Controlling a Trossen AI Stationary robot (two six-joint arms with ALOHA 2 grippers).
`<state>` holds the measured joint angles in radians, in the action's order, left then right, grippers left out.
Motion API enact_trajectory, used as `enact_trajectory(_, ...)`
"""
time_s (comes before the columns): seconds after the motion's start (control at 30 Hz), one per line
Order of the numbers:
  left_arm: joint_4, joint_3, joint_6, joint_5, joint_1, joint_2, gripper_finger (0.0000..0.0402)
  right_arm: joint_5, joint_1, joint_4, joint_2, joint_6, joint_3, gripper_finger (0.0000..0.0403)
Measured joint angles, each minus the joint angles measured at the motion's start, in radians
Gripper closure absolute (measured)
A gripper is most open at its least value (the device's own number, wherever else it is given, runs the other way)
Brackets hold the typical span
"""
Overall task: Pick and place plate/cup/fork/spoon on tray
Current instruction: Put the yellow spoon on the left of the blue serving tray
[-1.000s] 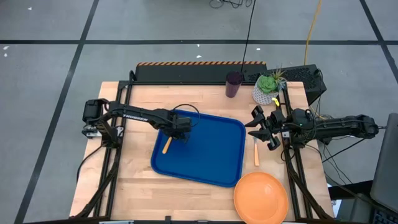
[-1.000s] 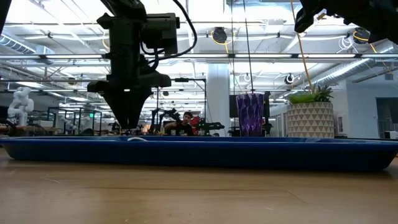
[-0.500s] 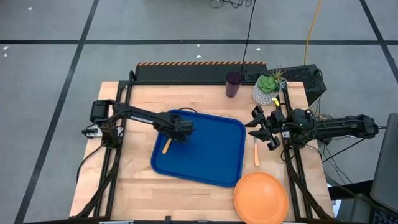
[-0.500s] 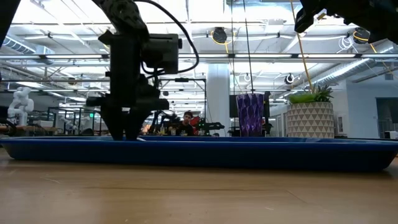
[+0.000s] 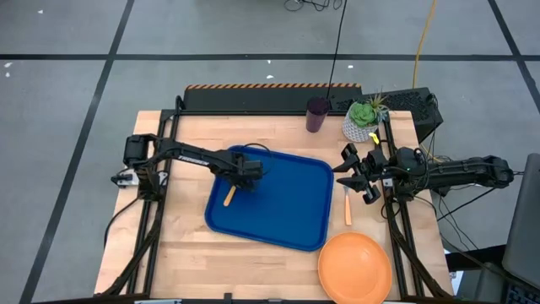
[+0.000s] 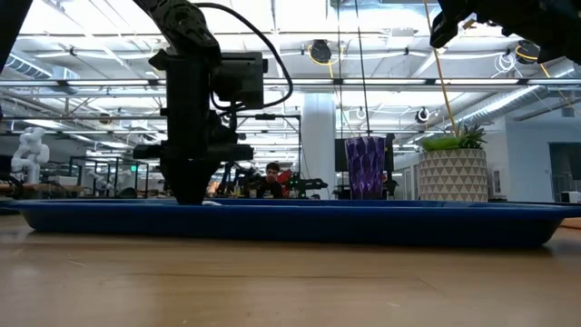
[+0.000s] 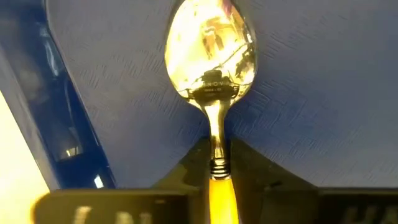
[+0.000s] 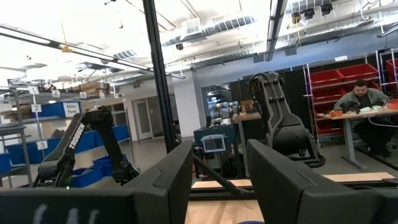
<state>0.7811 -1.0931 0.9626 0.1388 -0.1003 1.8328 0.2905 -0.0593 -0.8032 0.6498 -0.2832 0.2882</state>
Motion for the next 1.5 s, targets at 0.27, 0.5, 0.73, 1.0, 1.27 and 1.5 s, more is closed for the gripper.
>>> enact_trajectory(0.27,0.002,0.003,0.009,-0.029,-0.001,-0.015,0.0362,0.000,0.000,0.000,0.000,0.000,0.000,0.0259)
enact_trajectory(0.5,-0.007,-0.001,0.041,-0.048,0.011,-0.102,0.0364,0.000,0.000,0.000,0.000,0.000,0.000,0.0259)
enact_trajectory(0.73,-0.175,-0.003,-0.009,-0.064,0.015,-0.218,0.0362,0.003,0.000,0.000,0.000,-0.018,0.000,0.0259)
enact_trajectory(1.0,-0.270,-0.003,-0.080,-0.153,0.019,-0.256,0.0361,0.030,0.000,0.001,0.000,-0.030,0.000,0.0259)
enact_trajectory(1.27,-0.466,-0.003,-0.157,-0.205,0.046,-0.256,0.0360,0.018,0.000,0.207,0.000,0.231,0.000,0.0259)
enact_trajectory(1.5,-0.701,-0.003,-0.218,-0.307,0.064,-0.256,0.0360,-0.106,0.013,0.383,0.038,0.488,0.000,0.0259)
